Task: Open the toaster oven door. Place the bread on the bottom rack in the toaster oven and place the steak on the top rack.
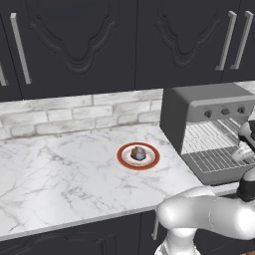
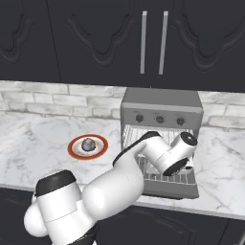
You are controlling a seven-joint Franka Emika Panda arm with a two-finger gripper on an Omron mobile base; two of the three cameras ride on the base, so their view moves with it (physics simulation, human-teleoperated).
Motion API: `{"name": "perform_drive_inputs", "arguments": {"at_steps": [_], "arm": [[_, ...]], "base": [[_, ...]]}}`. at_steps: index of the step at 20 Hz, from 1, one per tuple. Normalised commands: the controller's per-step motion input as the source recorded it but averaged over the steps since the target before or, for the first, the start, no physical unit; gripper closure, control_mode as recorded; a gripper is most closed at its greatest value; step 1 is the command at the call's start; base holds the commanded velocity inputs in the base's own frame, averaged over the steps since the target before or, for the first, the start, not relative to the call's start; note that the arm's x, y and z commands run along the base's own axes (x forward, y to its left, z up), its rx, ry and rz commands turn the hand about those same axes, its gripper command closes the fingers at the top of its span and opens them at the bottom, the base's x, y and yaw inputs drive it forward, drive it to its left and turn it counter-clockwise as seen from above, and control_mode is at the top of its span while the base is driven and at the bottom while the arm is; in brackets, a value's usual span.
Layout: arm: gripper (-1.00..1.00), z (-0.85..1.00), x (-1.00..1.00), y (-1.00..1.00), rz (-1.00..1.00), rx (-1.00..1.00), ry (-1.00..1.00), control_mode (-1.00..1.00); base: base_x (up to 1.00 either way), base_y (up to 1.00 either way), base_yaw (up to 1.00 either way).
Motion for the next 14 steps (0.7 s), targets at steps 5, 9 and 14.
{"name": "perform_drive_inputs", "arguments": {"at_steps": [5,9,14], "arm": [[-1.00,-0.33,-0.66,0.03,-0.02,-0.03,0.00,-1.00],[-1.00,0.48,-0.26,0.26,-0.15,0.10,0.00,-1.00],[-1.00,0.38,-0.12,0.47,-0.17,0.01,0.06,-1.00]], "base": [[0.00,0.00,0.00],[0.00,0.00,0.00],[0.00,0.00,0.00]]}}
